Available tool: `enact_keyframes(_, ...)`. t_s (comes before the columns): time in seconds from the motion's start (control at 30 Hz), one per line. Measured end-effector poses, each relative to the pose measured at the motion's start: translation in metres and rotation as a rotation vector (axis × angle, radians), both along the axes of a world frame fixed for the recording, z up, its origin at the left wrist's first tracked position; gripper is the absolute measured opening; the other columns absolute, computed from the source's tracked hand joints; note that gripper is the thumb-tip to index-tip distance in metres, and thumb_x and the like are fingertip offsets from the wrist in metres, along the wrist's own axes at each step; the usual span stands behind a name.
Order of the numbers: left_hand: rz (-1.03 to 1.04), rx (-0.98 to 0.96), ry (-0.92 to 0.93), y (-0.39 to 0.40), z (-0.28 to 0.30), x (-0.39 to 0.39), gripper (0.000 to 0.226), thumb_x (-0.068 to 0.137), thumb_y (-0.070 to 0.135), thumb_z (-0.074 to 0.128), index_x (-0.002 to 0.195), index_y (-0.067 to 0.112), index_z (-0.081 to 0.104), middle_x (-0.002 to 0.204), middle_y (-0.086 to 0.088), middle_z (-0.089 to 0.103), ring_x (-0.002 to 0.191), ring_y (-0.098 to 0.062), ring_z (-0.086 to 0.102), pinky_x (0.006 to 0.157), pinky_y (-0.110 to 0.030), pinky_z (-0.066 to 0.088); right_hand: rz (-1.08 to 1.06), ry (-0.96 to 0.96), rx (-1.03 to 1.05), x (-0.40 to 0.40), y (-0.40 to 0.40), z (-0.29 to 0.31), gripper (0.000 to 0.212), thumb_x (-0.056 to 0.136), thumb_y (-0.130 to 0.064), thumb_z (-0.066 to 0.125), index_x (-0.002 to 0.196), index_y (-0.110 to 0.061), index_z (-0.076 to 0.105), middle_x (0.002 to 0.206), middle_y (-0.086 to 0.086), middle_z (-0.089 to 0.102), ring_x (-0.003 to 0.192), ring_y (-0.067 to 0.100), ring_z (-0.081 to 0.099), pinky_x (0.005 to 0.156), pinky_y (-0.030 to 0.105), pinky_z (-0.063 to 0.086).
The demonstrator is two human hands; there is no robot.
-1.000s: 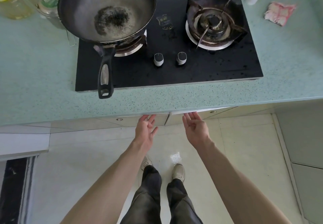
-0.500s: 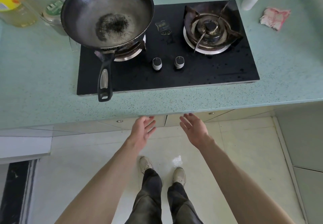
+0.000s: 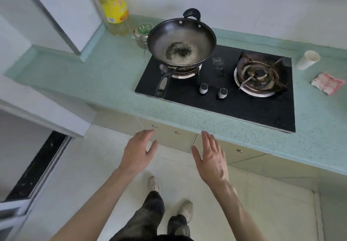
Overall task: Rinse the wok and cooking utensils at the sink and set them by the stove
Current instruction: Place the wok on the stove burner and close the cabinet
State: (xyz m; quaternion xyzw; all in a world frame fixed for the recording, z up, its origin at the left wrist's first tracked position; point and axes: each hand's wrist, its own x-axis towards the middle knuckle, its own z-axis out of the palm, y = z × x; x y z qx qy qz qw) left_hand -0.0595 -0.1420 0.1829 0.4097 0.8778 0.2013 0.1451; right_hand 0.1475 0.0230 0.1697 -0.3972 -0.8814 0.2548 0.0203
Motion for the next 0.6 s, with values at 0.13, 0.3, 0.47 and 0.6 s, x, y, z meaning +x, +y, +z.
enact_keyframes(0.13, 0.052, 0.038, 0.217, -0.043, 0.024, 0.012, 0.048, 0.103, 0.043, 0.042, 0.138, 0.014, 0.056, 0.140, -0.002, 0.062, 0.136, -0.026, 0.053, 0.109, -0.044, 0.044, 0.142, 0.039, 0.255, -0.016, -0.029, 0.032, 0.070, 0.108, -0.056, 0.029, 0.164, -0.014, 0.030, 0.169, 0.004, 0.033, 0.160, 0.023, 0.020, 0.129, 0.048, 0.024)
enact_keyframes(0.3, 0.160, 0.128, 0.364, -0.093, 0.053, 0.008, 0.048, 0.103, 0.040, 0.048, 0.140, 0.011, 0.057, 0.145, -0.004, 0.059, 0.142, -0.028, 0.047, 0.117, -0.042, 0.036, 0.255, 0.205, 0.403, -0.049, -0.071, 0.068, 0.062, 0.107, -0.048, 0.044, 0.155, -0.008, 0.046, 0.160, 0.009, 0.048, 0.155, 0.029, 0.036, 0.126, 0.050, 0.030)
enact_keyframes(0.47, 0.225, 0.143, 0.418, -0.150, 0.070, -0.020, 0.049, 0.103, 0.038, 0.051, 0.143, 0.010, 0.056, 0.148, -0.006, 0.057, 0.145, -0.028, 0.044, 0.119, -0.047, 0.035, 0.320, 0.283, 0.430, -0.090, -0.119, 0.095, 0.061, 0.108, -0.047, 0.044, 0.154, -0.008, 0.047, 0.160, 0.009, 0.049, 0.154, 0.028, 0.036, 0.126, 0.049, 0.028)
enact_keyframes(0.6, 0.288, 0.153, 0.424, -0.206, 0.075, -0.050, 0.050, 0.103, 0.039, 0.052, 0.143, 0.010, 0.057, 0.148, -0.006, 0.057, 0.146, -0.027, 0.043, 0.119, -0.048, 0.034, 0.349, 0.275, 0.449, -0.127, -0.171, 0.107, 0.062, 0.107, -0.049, 0.043, 0.152, -0.007, 0.050, 0.158, 0.010, 0.051, 0.153, 0.029, 0.039, 0.125, 0.050, 0.032)
